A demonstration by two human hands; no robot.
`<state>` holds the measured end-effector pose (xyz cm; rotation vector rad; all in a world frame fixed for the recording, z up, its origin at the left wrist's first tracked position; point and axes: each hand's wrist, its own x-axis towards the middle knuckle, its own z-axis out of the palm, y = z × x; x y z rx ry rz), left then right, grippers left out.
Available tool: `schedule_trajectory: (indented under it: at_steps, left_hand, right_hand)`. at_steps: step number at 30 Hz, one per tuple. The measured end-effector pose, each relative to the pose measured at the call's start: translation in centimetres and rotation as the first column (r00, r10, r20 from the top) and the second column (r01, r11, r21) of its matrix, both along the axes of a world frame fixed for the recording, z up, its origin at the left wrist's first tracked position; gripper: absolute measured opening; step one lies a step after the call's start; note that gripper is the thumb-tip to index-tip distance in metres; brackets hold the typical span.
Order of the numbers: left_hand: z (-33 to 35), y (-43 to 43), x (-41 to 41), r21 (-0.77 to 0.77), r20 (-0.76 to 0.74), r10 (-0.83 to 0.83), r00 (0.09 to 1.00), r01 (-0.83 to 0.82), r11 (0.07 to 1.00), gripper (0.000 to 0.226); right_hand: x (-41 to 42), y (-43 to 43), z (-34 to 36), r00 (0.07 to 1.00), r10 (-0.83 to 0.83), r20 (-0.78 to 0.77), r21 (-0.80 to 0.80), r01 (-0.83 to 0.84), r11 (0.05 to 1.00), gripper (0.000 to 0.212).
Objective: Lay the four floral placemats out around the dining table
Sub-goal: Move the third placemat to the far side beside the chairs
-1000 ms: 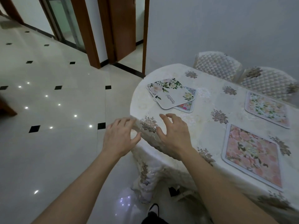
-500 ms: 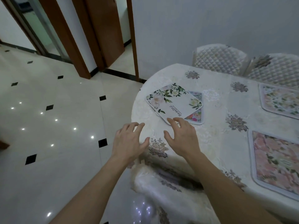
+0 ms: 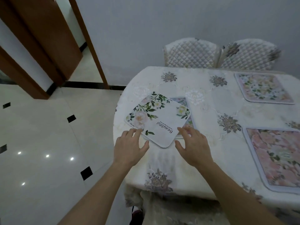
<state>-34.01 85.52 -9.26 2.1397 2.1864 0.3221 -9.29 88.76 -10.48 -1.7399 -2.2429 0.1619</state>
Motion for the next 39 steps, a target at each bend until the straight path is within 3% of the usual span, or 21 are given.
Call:
schedule_trajectory:
  at_steps: [5, 10, 15, 23, 28, 31, 34, 39]
  left_hand:
    - [-3.0, 7.6, -2.9, -0.037, 0.043, -0.084, 0.996, 0.086, 0.996, 0.061]
    - [-5.4, 15.3, -4.6, -0.081, 0.063, -0.081, 0.995, 0.086, 0.993, 0.055]
    - [-8.0, 21.2, -5.6, -0.143, 0.093, -0.044, 0.995, 0.057, 0.988, 0.053]
    - [-10.3, 25.8, -5.3, -0.242, 0.099, 0.018, 0.995, 0.006, 0.970, 0.064]
    - [-11.0, 27.3, -5.5, -0.227, 0.101, 0.050, 0.994, -0.026, 0.973, 0.074]
    - [-11.0, 27.9, -5.8, -0.258, 0.150, 0.088, 0.985, -0.047, 0.965, 0.078]
    - [-10.8, 27.9, -5.8, -0.272, 0.277, 0.120, 0.953, -0.042, 0.961, 0.065]
    - [-10.8, 27.3, -5.8, -0.281, 0.417, 0.170, 0.893, -0.052, 0.958, 0.037]
  right_hand:
    - [-1.1, 3.6, -1.6, 0.990, -0.139, 0.033, -0.051, 0.140, 0.989, 0.051]
    - [-1.8, 7.5, -3.7, 0.968, -0.245, 0.062, -0.044, 0.248, 0.968, 0.051]
    - [-2.3, 10.6, -5.9, 0.928, -0.349, 0.133, -0.136, 0.366, 0.921, 0.049]
    - [-3.1, 12.9, -8.9, 0.878, -0.437, 0.197, -0.230, 0.475, 0.850, 0.053]
    - [-3.8, 13.4, -9.7, 0.842, -0.485, 0.234, -0.246, 0.534, 0.809, 0.042]
    - [-4.2, 14.0, -9.9, 0.785, -0.601, 0.151, -0.328, 0.613, 0.718, 0.046]
    - [-4.4, 14.9, -10.4, 0.688, -0.726, -0.024, -0.458, 0.638, 0.619, 0.051]
    - [-4.4, 15.8, -10.9, 0.591, -0.776, -0.219, -0.555, 0.579, 0.597, 0.052]
